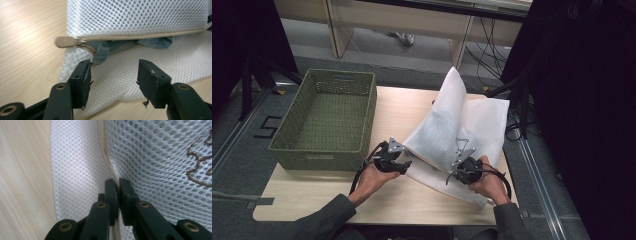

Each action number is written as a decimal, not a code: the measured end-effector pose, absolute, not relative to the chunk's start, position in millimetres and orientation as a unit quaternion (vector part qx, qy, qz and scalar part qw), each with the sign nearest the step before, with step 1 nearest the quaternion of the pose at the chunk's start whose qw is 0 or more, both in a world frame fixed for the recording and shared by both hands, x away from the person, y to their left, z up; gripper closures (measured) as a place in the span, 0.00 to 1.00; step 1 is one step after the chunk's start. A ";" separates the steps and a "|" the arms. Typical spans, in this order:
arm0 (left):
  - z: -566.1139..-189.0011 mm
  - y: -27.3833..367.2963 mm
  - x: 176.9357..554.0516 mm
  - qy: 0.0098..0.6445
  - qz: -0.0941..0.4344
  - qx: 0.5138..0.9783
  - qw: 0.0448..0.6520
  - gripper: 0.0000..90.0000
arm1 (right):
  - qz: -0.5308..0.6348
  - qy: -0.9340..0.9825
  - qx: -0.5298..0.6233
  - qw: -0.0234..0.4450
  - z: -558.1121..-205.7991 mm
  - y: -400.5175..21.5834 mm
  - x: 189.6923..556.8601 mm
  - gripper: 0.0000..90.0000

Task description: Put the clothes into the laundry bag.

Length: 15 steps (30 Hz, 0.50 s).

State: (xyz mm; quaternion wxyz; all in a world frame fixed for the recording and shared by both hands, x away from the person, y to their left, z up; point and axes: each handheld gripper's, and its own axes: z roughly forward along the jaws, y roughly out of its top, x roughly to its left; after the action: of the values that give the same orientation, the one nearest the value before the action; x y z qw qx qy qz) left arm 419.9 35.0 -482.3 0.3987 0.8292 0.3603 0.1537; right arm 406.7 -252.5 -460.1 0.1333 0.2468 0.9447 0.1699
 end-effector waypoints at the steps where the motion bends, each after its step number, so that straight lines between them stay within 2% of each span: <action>1: -483.6 32.7 419.2 0.360 0.152 0.829 0.401 0.49 | 0.178 0.947 0.230 0.136 -458.8 -252.6 407.7 0.91; 7: -485.0 33.2 418.1 0.359 0.150 0.830 0.401 0.49 | 0.212 0.939 0.207 0.175 -440.7 -237.1 394.0 0.78; 11: -485.4 33.3 419.3 0.368 0.145 0.824 0.406 0.49 | 0.233 0.933 0.198 0.189 -430.6 -225.6 388.5 0.74; 13: -486.2 32.8 420.1 0.365 0.144 0.825 0.407 0.49 | 0.237 0.923 0.192 0.234 -424.2 -218.3 386.6 0.70; 15: -487.2 32.5 421.9 0.364 0.144 0.825 0.406 0.49 | 0.257 0.915 0.188 0.246 -419.9 -211.7 387.7 0.68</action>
State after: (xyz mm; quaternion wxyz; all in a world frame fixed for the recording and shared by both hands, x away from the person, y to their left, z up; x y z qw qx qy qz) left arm 421.9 32.5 -487.2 0.4064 0.8254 0.3644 0.1444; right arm 387.7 -211.7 -419.9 0.2463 0.1885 0.9153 0.2569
